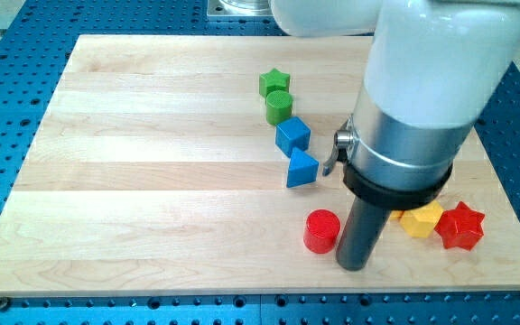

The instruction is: Place the red circle below the triangle

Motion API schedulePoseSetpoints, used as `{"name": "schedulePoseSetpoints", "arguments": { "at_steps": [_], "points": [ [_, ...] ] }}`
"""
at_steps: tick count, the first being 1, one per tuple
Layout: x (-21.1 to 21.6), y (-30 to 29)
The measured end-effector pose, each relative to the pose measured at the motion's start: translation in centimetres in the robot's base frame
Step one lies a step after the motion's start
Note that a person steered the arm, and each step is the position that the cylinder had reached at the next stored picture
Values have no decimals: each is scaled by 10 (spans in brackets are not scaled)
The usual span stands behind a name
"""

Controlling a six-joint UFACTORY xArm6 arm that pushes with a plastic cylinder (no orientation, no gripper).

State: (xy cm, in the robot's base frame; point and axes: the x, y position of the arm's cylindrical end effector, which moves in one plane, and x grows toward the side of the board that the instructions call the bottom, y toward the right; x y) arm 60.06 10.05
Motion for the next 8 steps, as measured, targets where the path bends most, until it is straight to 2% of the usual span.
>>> {"name": "schedulePoseSetpoints", "arguments": {
  "at_steps": [1,2,3,4,5,6,7,8],
  "points": [
    [-9,-7],
    [-39,-27],
    [-7,-27],
    [-3,-69],
    [-18,-79],
    [-56,-77],
    [-48,-69],
    [-4,-14]
  ]
}}
